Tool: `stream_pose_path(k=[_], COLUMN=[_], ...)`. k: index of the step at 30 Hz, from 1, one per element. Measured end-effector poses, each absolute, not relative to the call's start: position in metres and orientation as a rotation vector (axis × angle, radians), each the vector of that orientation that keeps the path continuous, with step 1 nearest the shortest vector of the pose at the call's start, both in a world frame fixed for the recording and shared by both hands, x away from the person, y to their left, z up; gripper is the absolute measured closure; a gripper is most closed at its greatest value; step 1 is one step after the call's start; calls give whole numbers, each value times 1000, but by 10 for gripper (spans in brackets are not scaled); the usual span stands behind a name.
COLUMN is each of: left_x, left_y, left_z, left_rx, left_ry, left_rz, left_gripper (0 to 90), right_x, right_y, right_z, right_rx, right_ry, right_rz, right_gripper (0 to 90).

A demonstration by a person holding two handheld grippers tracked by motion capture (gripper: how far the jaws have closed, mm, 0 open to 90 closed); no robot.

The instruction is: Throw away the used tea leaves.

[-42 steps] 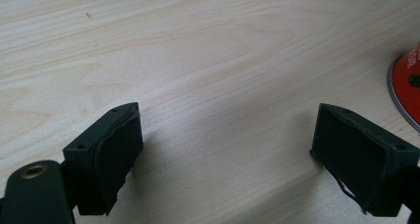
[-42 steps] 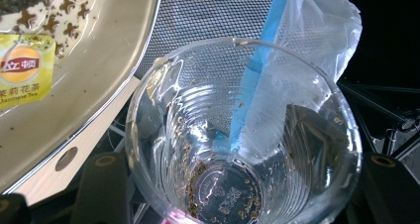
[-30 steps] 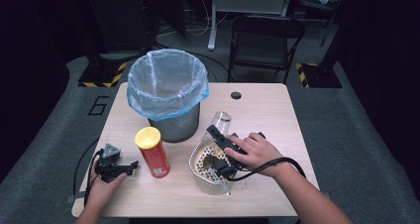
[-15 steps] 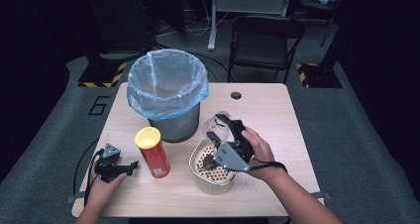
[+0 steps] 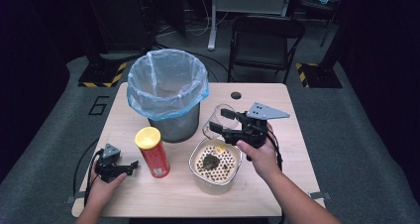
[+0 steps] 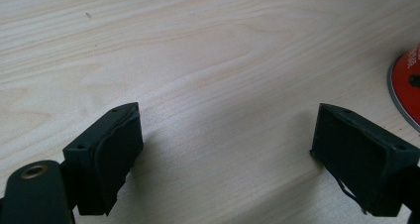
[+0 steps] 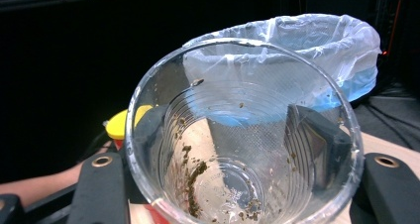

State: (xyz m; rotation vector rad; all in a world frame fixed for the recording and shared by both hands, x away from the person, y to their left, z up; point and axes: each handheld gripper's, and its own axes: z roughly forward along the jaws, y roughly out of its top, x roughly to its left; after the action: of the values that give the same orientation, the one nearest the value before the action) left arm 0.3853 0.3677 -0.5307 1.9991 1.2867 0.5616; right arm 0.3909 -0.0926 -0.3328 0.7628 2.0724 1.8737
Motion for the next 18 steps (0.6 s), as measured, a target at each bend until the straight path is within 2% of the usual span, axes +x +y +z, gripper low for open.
stream_pose_path(k=[18], left_x=[385], left_y=[368], left_z=[-531], left_rx=[1999], left_ry=[1288], left_rz=[562], left_gripper=[117], right_x=[389], right_y=[-83], right_z=[-314], right_rx=[768], right_ry=[2130], right_rz=[1781], right_gripper=[348])
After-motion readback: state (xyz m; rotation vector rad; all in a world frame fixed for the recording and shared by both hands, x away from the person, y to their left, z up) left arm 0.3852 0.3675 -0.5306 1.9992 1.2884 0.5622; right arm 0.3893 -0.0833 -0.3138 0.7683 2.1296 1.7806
